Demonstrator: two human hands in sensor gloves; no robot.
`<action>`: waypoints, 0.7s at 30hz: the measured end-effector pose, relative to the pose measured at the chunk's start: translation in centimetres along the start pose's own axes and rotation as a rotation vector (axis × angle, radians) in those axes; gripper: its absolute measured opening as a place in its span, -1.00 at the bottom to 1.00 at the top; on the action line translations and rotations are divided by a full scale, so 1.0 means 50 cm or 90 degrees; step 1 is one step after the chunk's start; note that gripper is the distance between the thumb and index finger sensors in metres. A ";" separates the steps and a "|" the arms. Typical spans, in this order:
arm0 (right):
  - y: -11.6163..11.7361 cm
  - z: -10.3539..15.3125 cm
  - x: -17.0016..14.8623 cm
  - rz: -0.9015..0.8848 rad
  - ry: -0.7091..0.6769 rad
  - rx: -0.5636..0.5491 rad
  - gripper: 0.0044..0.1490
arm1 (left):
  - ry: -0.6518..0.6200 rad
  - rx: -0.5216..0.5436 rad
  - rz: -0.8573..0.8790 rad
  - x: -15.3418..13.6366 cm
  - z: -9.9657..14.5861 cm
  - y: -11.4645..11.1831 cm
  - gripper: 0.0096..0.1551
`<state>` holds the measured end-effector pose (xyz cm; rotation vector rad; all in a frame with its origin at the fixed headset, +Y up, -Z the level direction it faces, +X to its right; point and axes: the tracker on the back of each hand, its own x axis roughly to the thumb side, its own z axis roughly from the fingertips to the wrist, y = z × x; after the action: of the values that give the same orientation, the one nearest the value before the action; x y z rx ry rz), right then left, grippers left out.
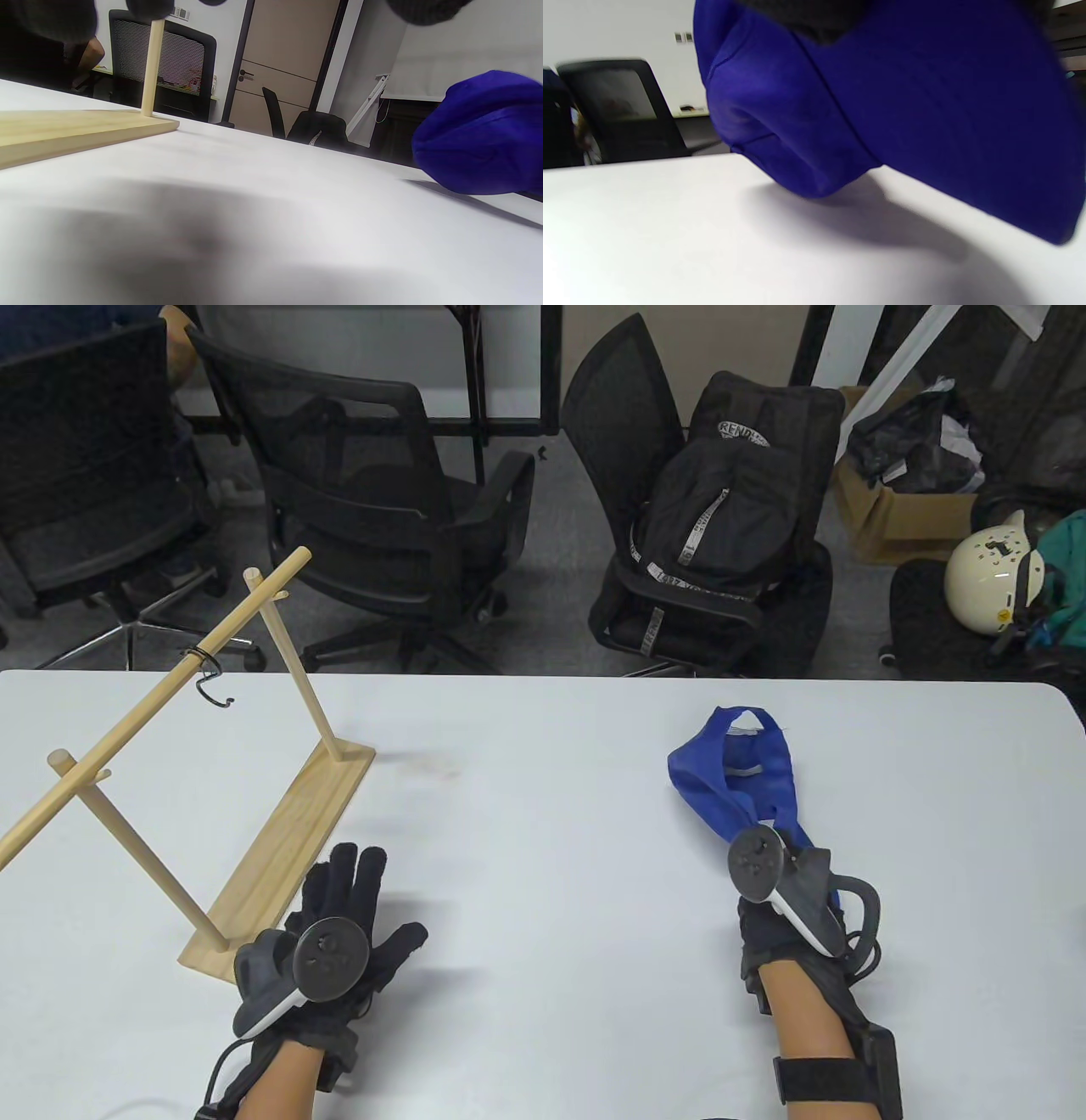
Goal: Hang the baseball cap on the s-hook
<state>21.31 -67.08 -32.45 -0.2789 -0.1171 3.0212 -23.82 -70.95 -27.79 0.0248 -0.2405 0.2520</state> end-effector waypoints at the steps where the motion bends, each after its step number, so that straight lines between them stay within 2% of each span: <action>1: -0.006 0.003 -0.003 -0.012 -0.004 -0.006 -0.37 | 0.000 0.001 0.002 -0.001 0.000 0.001 0.21; 11: -0.080 0.058 -0.012 -0.195 -0.104 -0.119 -0.40 | -0.024 -0.014 0.043 -0.006 -0.002 0.002 0.31; 18: -0.081 0.096 0.019 -0.301 -0.182 -0.176 -0.42 | -0.078 -0.011 0.098 0.017 0.003 0.012 0.36; 21: -0.067 0.111 0.034 -0.408 -0.224 -0.179 -0.42 | -0.122 -0.004 0.151 0.031 0.006 0.011 0.38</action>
<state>18.94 -63.96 -27.04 0.2347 -0.5456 2.3743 -22.56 -70.07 -27.12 0.0144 -0.4365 0.4857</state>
